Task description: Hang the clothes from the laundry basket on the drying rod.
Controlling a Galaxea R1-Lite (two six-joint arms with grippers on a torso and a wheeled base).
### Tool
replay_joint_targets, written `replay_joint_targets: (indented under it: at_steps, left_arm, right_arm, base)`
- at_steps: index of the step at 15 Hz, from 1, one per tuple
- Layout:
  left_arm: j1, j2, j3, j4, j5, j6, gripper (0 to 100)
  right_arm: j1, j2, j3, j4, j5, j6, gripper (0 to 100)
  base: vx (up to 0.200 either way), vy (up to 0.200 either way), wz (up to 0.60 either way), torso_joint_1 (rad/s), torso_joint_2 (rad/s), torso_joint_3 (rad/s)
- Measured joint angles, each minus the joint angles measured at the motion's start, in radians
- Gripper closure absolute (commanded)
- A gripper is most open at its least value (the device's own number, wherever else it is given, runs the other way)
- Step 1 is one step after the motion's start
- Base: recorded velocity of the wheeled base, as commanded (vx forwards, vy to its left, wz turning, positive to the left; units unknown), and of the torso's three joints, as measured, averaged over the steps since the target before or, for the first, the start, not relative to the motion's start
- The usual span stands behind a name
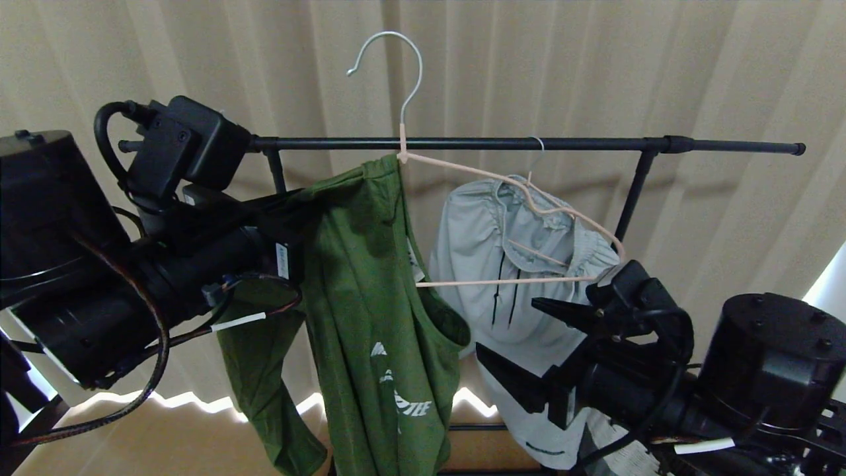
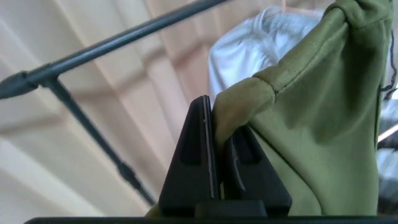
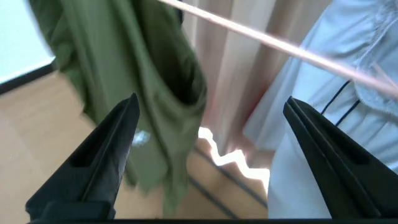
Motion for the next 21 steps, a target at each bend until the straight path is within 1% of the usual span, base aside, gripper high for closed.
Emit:
replay_joint_targets:
  at_steps: [2, 3, 4, 8, 11, 13, 15, 18, 20, 21]
  left_arm:
    - [-0.004, -0.007, 0.0, -0.024, 0.0, 0.0, 100]
    - [-0.01, -0.012, 0.001, -0.028, 0.0, 0.001, 100]
    - [-0.017, -0.017, 0.003, -0.029, 0.0, 0.0, 100]
    - [-0.048, -0.026, 0.004, -0.03, -0.001, 0.0, 100]
    - [-0.016, -0.021, -0.012, -0.03, 0.001, 0.003, 100]
    - [0.03, -0.017, -0.014, -0.029, 0.001, 0.008, 100]
    - [0.051, -0.013, -0.013, -0.03, 0.0, 0.011, 100]
    - [0.073, -0.009, 0.011, -0.029, 0.001, 0.018, 100]
    - [0.096, -0.008, 0.047, -0.028, 0.0, 0.055, 100]
    - [0.112, -0.008, 0.065, -0.03, 0.0, 0.086, 100]
  right_arm:
    - [0.0, 0.079, -0.015, -0.123, -0.047, 0.011, 0]
    - [-0.001, 0.117, -0.026, -0.167, -0.069, 0.013, 0]
    - [-0.003, 0.146, -0.04, -0.186, -0.081, 0.014, 0]
    - [-0.006, 0.202, -0.063, -0.188, -0.084, 0.015, 0]
    - [-0.013, 0.212, -0.033, -0.193, -0.086, 0.015, 0]
    - [-0.04, 0.199, 0.008, -0.203, -0.085, 0.014, 0]
    - [-0.061, 0.184, 0.028, -0.203, -0.086, 0.013, 0]
    - [-0.142, 0.144, 0.053, -0.2, -0.086, 0.009, 0]
    - [-0.206, 0.125, 0.049, -0.198, -0.084, 0.007, 0]
    - [-0.238, 0.116, 0.044, -0.199, -0.084, 0.007, 0]
  base:
    - [0.0, 0.0, 0.0, 0.0, 0.0, 0.0]
    - [0.0, 0.0, 0.0, 0.0, 0.0, 0.0]
    - [0.0, 0.0, 0.0, 0.0, 0.0, 0.0]
    - [0.0, 0.0, 0.0, 0.0, 0.0, 0.0]
    - [0.0, 0.0, 0.0, 0.0, 0.0, 0.0]
    - [0.0, 0.0, 0.0, 0.0, 0.0, 0.0]
    - [0.0, 0.0, 0.0, 0.0, 0.0, 0.0]
    - [0.0, 0.0, 0.0, 0.0, 0.0, 0.0]
    - [0.0, 0.0, 0.0, 0.0, 0.0, 0.0]
    - [0.0, 0.0, 0.0, 0.0, 0.0, 0.0]
